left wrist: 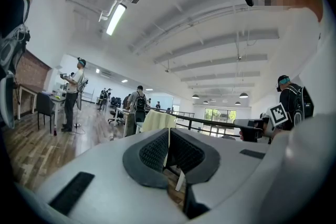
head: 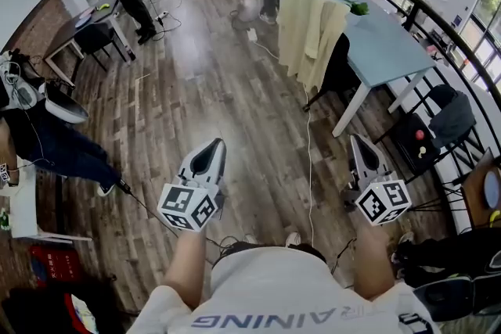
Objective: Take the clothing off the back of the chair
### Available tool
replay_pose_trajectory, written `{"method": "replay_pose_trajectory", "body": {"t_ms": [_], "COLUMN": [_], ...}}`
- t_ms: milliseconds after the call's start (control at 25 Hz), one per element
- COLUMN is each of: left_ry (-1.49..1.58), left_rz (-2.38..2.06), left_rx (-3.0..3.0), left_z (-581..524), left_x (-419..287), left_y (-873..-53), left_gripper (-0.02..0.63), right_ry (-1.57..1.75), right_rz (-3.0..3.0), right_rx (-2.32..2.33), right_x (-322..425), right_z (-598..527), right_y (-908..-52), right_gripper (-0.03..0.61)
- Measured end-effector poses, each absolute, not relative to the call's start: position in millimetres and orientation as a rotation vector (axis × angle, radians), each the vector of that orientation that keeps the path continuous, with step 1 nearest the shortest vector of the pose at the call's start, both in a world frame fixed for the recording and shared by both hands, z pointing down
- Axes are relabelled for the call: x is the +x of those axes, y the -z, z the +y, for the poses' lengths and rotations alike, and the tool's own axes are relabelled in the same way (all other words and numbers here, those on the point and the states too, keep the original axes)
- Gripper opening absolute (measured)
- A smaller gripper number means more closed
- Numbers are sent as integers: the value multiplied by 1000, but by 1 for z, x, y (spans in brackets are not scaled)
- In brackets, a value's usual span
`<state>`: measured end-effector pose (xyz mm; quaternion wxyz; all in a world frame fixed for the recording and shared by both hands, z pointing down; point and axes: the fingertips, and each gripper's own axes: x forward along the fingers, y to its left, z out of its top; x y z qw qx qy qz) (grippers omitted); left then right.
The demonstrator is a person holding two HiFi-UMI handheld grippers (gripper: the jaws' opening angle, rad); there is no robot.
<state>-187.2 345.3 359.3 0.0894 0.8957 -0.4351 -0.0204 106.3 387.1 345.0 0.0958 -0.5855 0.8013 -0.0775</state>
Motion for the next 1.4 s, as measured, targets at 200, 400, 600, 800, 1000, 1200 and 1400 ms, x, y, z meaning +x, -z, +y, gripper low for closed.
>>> {"method": "replay_pose_trajectory", "body": {"t_ms": [200, 400, 600, 800, 1000, 1200, 1400], "left_ry": [63, 65, 58, 57, 45, 52, 19], "left_rz": [-1291, -1288, -1268, -1289, -1329, -1408, -1411], "left_rx": [2648, 2625, 2594, 2575, 2556, 2542, 2542], "left_z": [342, 343, 336, 315, 283, 232, 174], "left_x": [-212, -245, -262, -270, -273, -266, -235], "left_y": [-362, -374, -387, -394, -399, -391, -390], "left_gripper": [40, 40, 40, 40, 41, 40, 41], "right_ry": [284, 299, 342, 362, 370, 372, 374], "right_rz": [2363, 2386, 2398, 2414, 2445, 2479, 2488], "right_rx": [-1743, -1755, -1775, -1757, -1707, -1657, -1647], "right_x": [85, 50, 33, 27, 24, 36, 65], "right_z": [378, 379, 372, 345, 300, 238, 173], "right_y": [-349, -359, -371, -375, -381, -379, -379], "right_gripper": [22, 23, 21, 23, 22, 23, 21]}}
